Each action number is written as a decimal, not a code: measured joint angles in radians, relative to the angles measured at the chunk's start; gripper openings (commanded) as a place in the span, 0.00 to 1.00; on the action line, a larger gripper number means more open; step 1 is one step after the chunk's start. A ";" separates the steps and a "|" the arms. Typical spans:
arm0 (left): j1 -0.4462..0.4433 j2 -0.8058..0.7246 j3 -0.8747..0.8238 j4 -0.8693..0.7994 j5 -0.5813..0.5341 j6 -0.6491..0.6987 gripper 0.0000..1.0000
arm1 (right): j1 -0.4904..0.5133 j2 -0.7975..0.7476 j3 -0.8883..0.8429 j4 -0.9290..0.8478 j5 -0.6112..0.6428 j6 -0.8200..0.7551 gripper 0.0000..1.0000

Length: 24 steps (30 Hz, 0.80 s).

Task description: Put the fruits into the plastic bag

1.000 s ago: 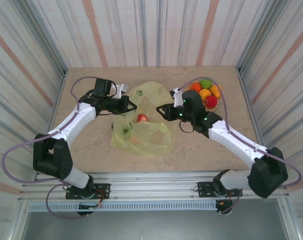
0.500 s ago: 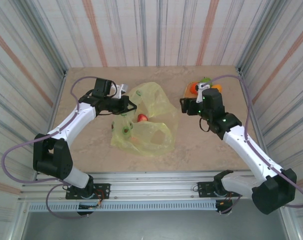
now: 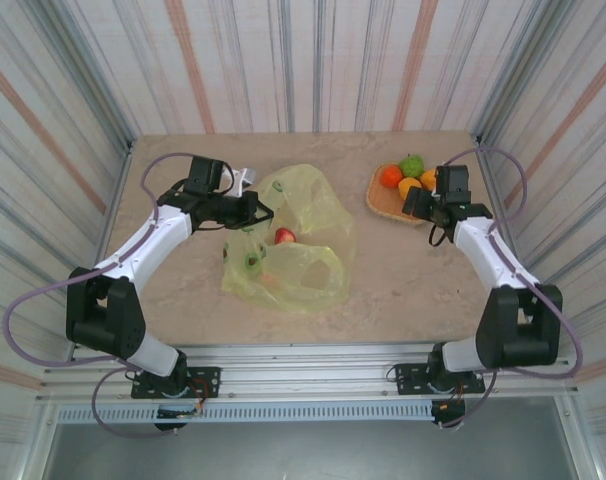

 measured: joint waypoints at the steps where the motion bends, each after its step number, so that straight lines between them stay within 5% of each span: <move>1: 0.000 0.000 0.000 0.000 0.000 0.000 0.00 | -0.010 0.029 0.012 0.001 -0.001 0.001 1.00; 24: 0.000 0.000 0.000 0.000 0.001 0.000 0.00 | -0.041 0.426 0.307 -0.084 0.023 0.018 0.89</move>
